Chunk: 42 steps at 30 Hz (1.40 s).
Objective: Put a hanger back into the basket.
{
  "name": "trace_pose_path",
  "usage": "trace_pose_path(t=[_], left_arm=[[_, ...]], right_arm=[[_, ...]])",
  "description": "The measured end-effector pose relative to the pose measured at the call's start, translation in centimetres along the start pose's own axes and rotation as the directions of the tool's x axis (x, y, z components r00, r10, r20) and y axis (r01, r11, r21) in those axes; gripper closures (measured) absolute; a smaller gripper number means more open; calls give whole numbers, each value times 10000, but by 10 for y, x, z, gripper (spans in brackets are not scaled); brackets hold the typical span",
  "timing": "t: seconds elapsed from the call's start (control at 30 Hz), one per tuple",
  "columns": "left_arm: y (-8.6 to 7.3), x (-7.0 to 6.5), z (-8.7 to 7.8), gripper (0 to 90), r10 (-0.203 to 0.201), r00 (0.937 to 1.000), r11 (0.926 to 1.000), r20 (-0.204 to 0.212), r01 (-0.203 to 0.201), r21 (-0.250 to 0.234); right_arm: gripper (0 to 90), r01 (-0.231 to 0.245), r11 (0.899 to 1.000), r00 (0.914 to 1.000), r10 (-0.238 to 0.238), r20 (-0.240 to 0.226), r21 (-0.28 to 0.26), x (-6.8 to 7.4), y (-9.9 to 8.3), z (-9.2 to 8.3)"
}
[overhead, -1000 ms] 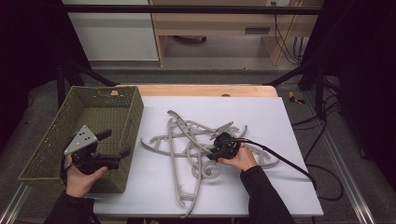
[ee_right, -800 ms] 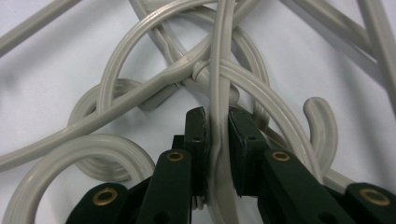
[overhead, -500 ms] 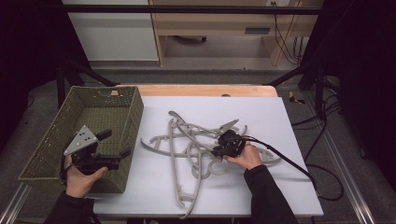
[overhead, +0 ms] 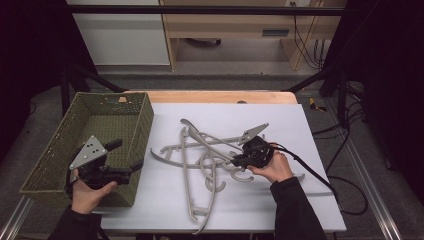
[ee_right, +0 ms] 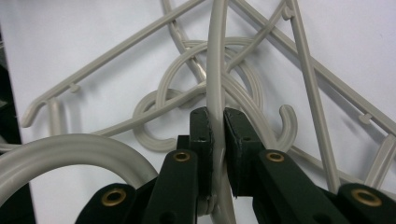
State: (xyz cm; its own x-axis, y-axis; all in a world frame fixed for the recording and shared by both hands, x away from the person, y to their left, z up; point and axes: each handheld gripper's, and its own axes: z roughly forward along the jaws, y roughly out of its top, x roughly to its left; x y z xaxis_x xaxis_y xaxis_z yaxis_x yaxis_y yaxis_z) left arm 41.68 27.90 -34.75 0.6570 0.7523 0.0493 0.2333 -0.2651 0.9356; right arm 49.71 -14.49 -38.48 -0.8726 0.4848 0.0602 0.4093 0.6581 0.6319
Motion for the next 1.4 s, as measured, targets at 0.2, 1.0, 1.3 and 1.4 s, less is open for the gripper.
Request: trace_pose_path(t=[0.2,1.0,1.3,1.4], left_arm=[[7,-14,1,55,415,9986,9991,328,-416,12],[22,-97,70,144,3470,8915,8851,2914,-4140,2125],[18,-118,95,299,4537,8093,7931,3730,-5576,2452],[15,-125,101,372,4988,7721,7511,3937,-6118,2482]], right_arm=[[826,454,9986,9987,-460,-236,-278,13,8,-11],[826,2072,9774,9606,-1952,-1976,418,60,19,-1],[825,2130,9760,9521,-1967,-2342,462,64,17,2],[825,2178,9748,9496,-2001,-2414,491,65,17,4]])
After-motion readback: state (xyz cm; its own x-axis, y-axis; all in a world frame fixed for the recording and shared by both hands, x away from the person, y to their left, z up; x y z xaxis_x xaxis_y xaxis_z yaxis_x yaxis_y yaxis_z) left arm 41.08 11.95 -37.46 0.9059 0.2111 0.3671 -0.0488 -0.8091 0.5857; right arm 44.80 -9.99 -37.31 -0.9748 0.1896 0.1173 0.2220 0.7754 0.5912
